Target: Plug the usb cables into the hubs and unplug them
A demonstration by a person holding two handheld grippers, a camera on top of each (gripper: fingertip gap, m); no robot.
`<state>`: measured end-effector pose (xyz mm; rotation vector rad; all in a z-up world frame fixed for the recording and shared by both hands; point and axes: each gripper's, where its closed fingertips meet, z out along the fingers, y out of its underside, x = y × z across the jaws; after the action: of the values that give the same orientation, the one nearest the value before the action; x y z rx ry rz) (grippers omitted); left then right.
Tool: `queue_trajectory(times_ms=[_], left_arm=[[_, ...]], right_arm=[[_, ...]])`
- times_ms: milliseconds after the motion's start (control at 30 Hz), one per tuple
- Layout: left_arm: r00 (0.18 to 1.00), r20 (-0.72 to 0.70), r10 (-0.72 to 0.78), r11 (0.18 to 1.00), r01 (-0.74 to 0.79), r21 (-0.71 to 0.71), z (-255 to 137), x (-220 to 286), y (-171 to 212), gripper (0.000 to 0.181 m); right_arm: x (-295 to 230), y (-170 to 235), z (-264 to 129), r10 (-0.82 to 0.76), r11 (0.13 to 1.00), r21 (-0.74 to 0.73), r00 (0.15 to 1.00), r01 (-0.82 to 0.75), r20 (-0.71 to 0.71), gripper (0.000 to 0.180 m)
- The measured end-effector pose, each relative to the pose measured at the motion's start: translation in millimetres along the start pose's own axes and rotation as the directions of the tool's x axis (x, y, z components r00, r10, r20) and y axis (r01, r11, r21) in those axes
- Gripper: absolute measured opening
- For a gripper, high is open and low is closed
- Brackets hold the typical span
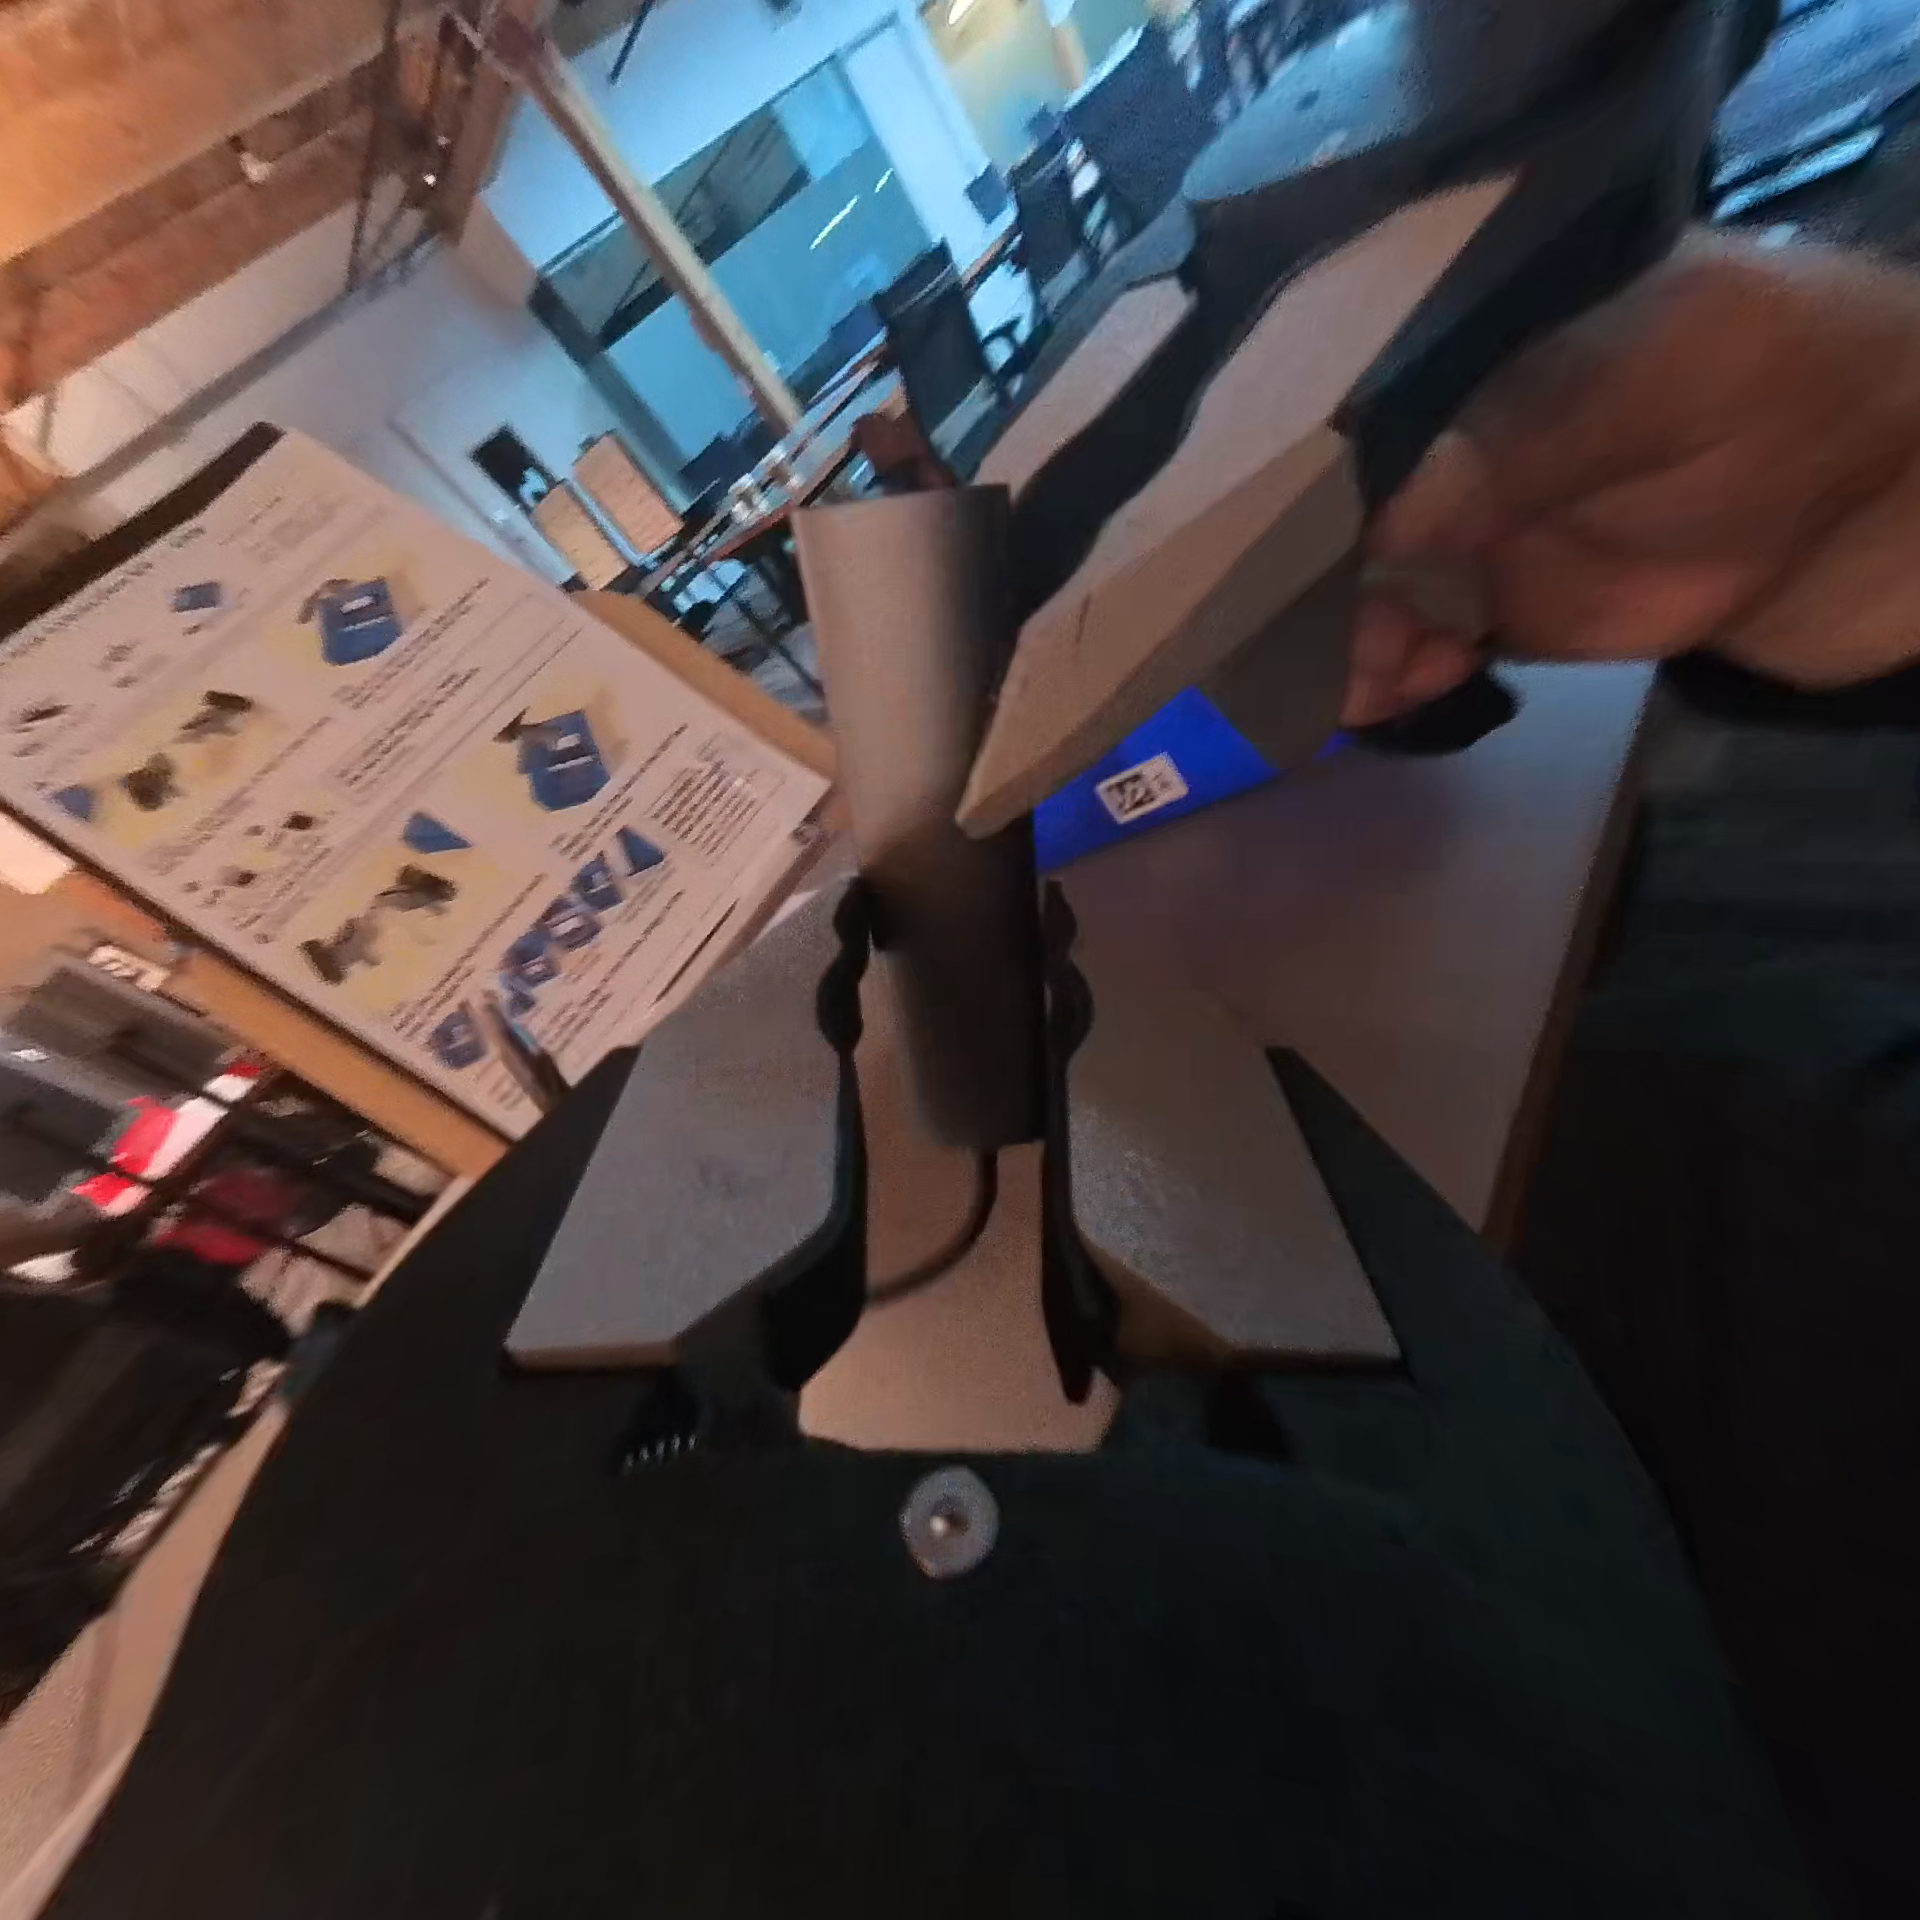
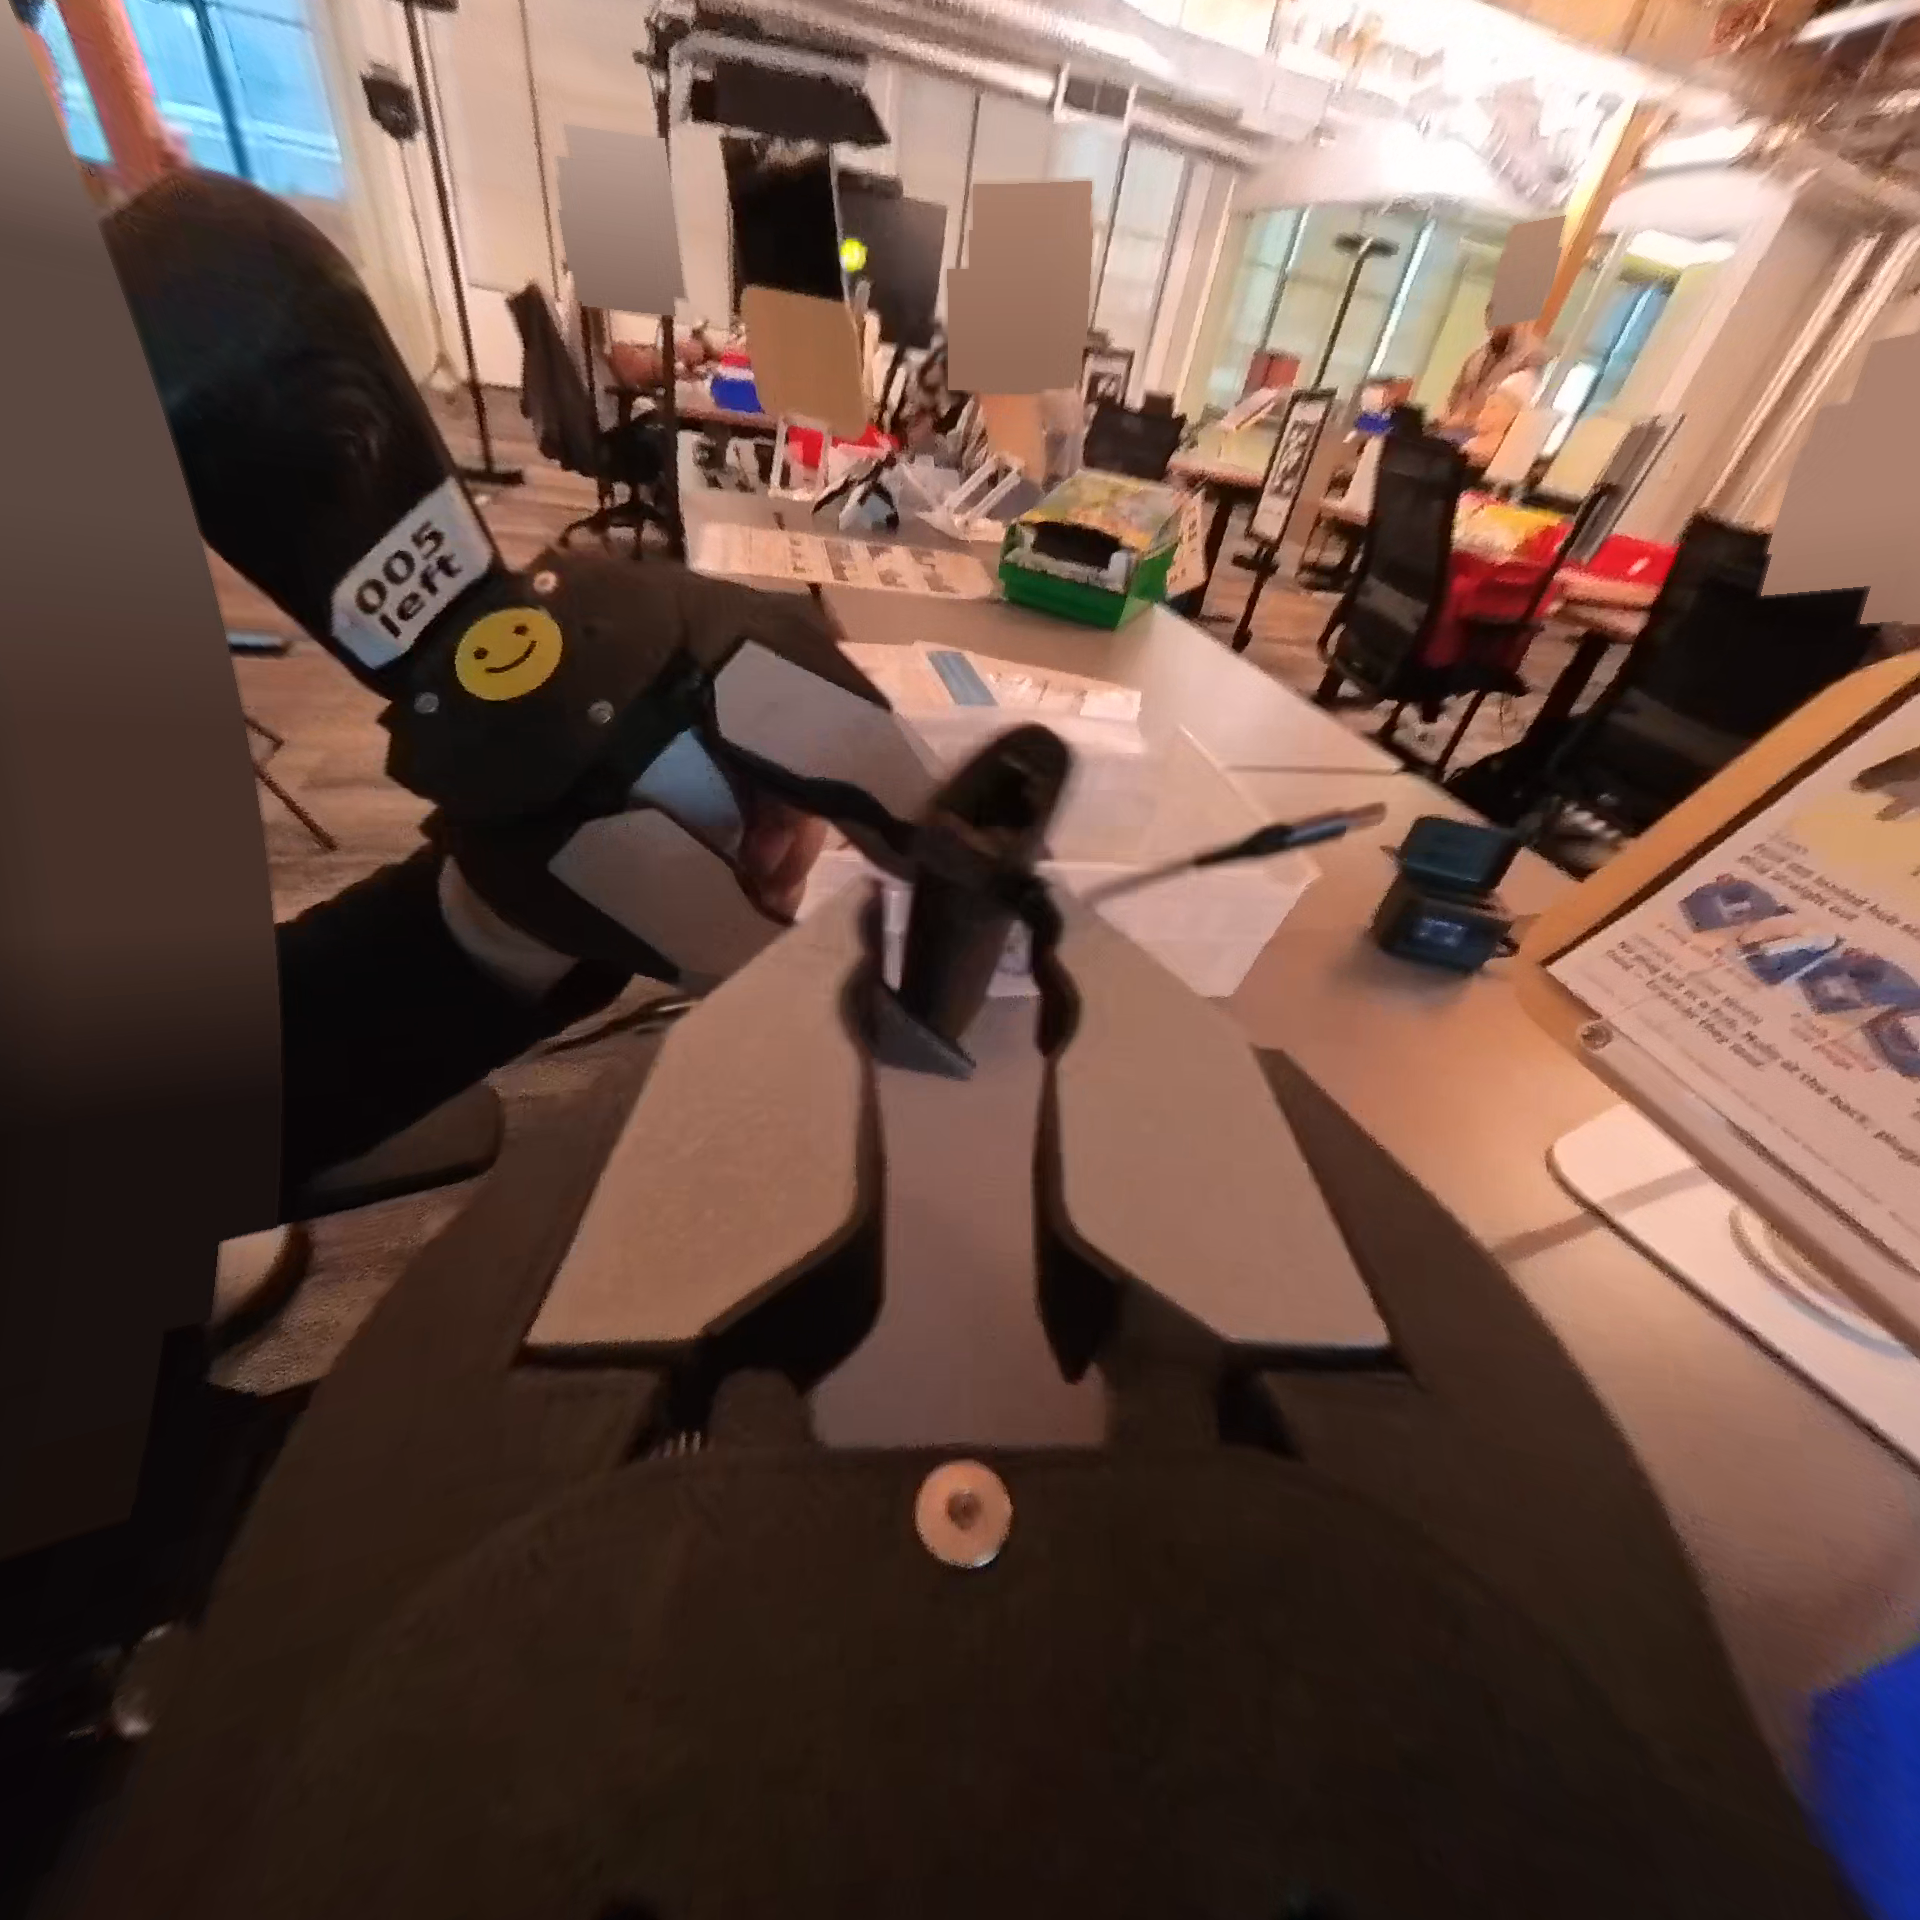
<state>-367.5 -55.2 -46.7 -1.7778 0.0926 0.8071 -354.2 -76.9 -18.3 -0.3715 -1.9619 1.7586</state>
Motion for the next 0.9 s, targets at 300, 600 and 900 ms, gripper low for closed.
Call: queue_trajectory(times_ms=[300, 600, 900], left_arm=[[0.92, -0.291, -0.263, 0.964, 0.238, -0.117, 13.9, 32.3, 20.8, 0.027], [0.949, -0.183, -0.258, 0.916, 0.18, -0.358, 12.4, 12.5, 87.5, 0.03], [0.968, -0.252, 0.009, 0.937, -0.096, -0.336, 12.2, 36.3, 81.5, 0.038]], right_arm=[[10.7, 26.6, -9.6, -0.17, 0.977, -0.141, 0.983, 0.159, -0.068, 0.013], [35.0, 92.2, -4.6, -0.283, 0.885, -0.406, 0.955, 0.228, -0.082, 0.013], [26.2, 122.1, 0.4, -0.539, 0.678, -0.583, 0.842, 0.447, 0.019, 0.013]])
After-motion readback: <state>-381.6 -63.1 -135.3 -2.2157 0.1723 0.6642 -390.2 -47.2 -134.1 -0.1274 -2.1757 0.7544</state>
